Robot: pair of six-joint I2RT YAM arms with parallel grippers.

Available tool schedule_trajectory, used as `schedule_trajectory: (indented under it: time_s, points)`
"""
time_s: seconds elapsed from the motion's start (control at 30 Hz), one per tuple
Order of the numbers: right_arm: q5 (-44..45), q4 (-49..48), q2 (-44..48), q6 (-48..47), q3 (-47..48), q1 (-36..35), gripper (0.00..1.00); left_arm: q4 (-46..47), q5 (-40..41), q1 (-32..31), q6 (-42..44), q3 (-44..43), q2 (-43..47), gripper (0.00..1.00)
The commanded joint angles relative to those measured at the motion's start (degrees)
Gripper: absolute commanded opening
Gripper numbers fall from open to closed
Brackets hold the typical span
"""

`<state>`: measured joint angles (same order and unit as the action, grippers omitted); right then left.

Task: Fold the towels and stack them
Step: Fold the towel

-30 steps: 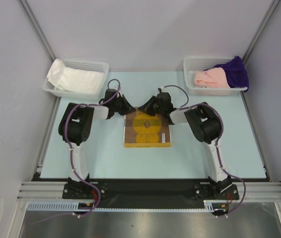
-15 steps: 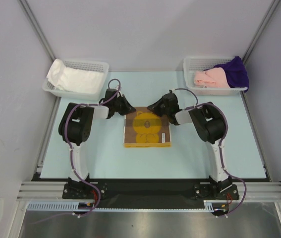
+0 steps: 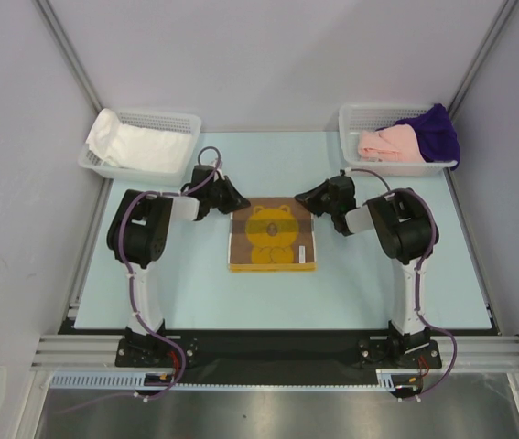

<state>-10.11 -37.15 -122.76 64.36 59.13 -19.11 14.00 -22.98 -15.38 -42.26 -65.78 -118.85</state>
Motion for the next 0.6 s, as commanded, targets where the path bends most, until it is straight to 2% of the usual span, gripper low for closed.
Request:
schedule_trajectory:
  time_s: [0.0,0.23,0.57]
  points:
    - [1.15,5.77,-0.11,-4.24,-1.74,1.36,0.00,2.60,-0.75,2.10,-0.98,2.58,1.16,0.06]
    - [-1.75,5.59,-1.87,-5.47,-1.39,2.33,0.00,2.27,0.22,5.79,-0.72,3.20,3.18,0.11]
    - [-5.27,7.26,-2.13,-7.32,0.54,3.21,0.00,-1.87,4.17,6.59,0.95,1.35,3.62,0.14]
